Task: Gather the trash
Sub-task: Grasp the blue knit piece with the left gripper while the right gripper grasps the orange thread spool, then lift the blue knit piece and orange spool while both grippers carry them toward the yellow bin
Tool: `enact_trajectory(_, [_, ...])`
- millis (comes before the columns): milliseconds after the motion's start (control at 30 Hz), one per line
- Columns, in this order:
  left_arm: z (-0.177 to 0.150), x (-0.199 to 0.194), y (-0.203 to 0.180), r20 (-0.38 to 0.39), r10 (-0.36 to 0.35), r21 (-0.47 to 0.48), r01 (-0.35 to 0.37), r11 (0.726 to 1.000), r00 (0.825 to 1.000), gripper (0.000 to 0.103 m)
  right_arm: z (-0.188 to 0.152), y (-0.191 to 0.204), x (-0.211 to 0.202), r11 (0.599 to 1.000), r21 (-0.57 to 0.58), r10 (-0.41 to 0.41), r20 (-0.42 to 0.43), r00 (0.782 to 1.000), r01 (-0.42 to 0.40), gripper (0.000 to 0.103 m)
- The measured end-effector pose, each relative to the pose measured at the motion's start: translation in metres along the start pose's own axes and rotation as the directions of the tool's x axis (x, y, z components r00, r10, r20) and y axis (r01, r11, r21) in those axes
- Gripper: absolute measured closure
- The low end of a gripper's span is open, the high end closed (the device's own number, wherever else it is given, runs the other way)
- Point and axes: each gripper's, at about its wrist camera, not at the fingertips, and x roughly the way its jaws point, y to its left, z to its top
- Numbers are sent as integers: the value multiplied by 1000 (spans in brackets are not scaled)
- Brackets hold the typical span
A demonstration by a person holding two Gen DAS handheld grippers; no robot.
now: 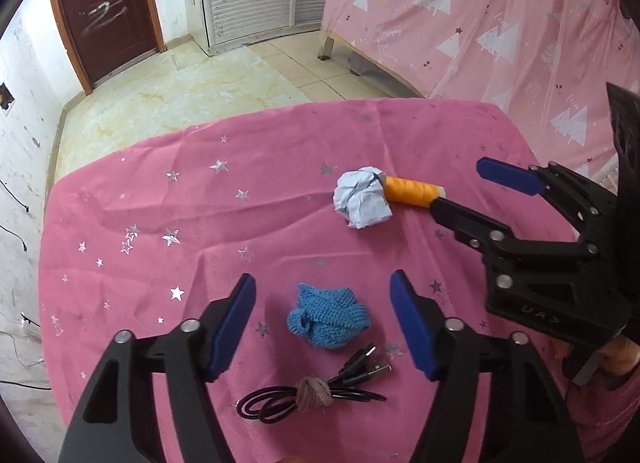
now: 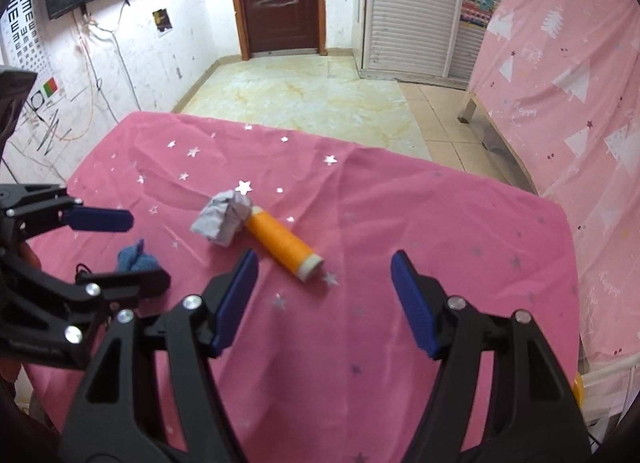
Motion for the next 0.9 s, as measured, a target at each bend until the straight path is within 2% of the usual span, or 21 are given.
enact_trajectory(100, [-5,6,2,-19,-17,0,17,1000,1000,54,3,8,6,1000,-28,1,-8,1000,-1,37])
enact_trajectory(267, [-13,6,1,11,22,28,-22,999,1000,72,6,12,19,999,-47,3,-39,999,-5,37])
enact_trajectory(400, [-19,4,5,33,31,25,-32,999,999,74,9,14,26,999,-53,9,-59,998,-12,38])
enact_trajectory(467, [-21,2,5,41,37,30,-38,999,998,75,10,16,27,998,-60,13,-60,998,-17,51])
enact_trajectory(600, [-24,0,6,47,40,34,-42,999,998,75,14,19,27,997,-76,24,-66,998,-29,66])
enact_trajectory(667, [-24,-1,6,48,37,29,-38,999,998,75,14,22,25,996,-84,26,-70,997,-32,78])
enact_trajectory(767, [-24,-2,5,53,38,28,-39,999,998,75,10,26,21,995,-100,13,-72,997,-21,87])
enact_trajectory(900, [-24,-4,5,62,42,22,-43,999,997,75,4,28,11,995,-95,14,-57,998,-19,87])
